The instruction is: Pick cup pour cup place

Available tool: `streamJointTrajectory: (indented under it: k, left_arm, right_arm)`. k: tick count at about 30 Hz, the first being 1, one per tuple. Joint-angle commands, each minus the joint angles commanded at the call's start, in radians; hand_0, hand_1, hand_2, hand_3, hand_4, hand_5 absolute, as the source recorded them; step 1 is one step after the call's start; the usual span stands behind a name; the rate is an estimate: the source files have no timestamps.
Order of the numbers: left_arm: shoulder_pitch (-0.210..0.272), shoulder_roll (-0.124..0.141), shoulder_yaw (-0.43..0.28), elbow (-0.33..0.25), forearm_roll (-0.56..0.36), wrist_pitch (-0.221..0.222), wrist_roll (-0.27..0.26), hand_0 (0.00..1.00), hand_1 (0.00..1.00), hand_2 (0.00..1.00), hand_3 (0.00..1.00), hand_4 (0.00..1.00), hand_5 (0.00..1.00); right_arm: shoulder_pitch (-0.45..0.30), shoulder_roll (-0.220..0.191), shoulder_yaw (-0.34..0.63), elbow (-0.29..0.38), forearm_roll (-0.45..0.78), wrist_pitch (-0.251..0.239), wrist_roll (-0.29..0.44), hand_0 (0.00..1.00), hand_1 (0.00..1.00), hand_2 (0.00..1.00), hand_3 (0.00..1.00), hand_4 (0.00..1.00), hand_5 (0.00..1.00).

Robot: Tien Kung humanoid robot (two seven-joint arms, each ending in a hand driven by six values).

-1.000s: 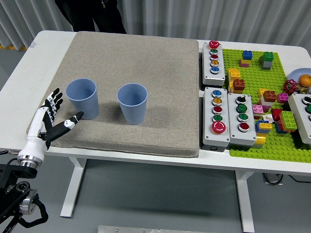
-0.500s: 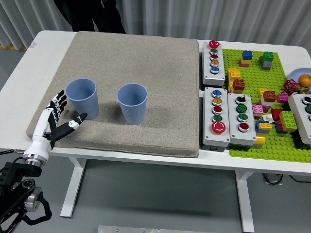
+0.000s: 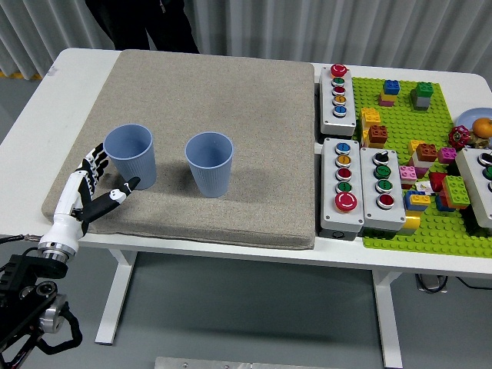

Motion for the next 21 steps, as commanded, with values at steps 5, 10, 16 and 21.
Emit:
streamJointTrajectory:
  k: [5, 10, 16, 21]
  left_arm:
    - [-0.015, -0.002, 0.012, 0.012, 0.007, -0.002, 0.005, 0.998, 0.998, 0.998, 0.998, 0.935, 0.31]
    - [-0.051, 0.003, 0.036, 0.029, 0.02, 0.002, 0.012, 0.998, 0.998, 0.998, 0.998, 0.938, 0.313]
    - [-0.067, 0.002, 0.048, 0.045, 0.01, 0.003, 0.011, 0.998, 0.998, 0.998, 0.998, 0.94, 0.321]
    - [-0.073, -0.001, 0.045, 0.055, -0.017, 0.0, 0.005, 0.998, 0.998, 0.998, 0.998, 0.938, 0.326]
  right_arm:
    - [0.002, 0.0, -0.004, 0.0, 0.006, -0.001, 0.002, 0.702, 0.629, 0.567, 0.573, 0.002, 0.113]
    - [0.003, 0.0, -0.005, 0.0, 0.004, 0.001, 0.0, 0.702, 0.629, 0.567, 0.574, 0.002, 0.113]
    - [0.001, 0.0, -0.007, 0.0, 0.006, -0.001, 0.0, 0.702, 0.629, 0.567, 0.574, 0.002, 0.112]
    - [-0.002, 0.001, -0.006, 0.001, 0.002, -0.001, -0.001, 0.702, 0.629, 0.567, 0.574, 0.002, 0.114]
